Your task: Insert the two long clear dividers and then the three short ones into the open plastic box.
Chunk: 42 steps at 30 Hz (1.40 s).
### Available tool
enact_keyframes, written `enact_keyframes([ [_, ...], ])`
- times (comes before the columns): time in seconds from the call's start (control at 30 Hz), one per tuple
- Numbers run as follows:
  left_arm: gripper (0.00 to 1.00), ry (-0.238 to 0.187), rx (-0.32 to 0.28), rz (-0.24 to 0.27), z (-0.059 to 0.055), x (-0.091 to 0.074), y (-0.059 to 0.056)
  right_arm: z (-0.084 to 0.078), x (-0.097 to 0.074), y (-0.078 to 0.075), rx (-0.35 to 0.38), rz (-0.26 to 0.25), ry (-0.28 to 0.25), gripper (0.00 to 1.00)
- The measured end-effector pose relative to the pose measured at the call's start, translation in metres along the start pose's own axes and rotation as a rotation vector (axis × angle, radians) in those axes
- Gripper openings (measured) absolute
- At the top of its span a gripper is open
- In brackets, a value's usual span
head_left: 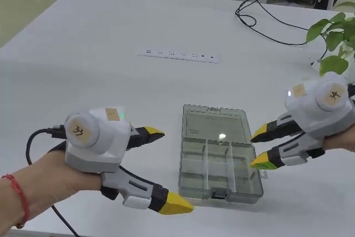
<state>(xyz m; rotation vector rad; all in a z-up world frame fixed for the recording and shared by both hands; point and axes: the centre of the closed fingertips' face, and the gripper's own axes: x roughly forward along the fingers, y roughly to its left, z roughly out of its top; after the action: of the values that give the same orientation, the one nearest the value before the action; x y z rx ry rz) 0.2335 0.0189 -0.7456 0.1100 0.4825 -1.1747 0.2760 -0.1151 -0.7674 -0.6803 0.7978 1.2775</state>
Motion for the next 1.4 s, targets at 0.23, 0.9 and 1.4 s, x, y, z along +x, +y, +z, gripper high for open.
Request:
enact_keyframes([
  [0.23, 1.00, 0.009, -0.004, 0.010, -0.004, -0.003, 0.004, -0.037, -0.019, 0.003, 0.031, -0.013, 0.059, 0.44],
  [0.9, 1.00, 0.034, -0.033, 0.029, -0.020, -0.005, 0.007, -0.148, -0.041, 0.000, -0.002, -0.011, 0.316, 0.55],
  [1.4, 1.00, 0.039, -0.043, 0.030, -0.022, -0.004, 0.007, -0.187, -0.035, -0.001, -0.092, 0.014, 0.446, 0.52],
])
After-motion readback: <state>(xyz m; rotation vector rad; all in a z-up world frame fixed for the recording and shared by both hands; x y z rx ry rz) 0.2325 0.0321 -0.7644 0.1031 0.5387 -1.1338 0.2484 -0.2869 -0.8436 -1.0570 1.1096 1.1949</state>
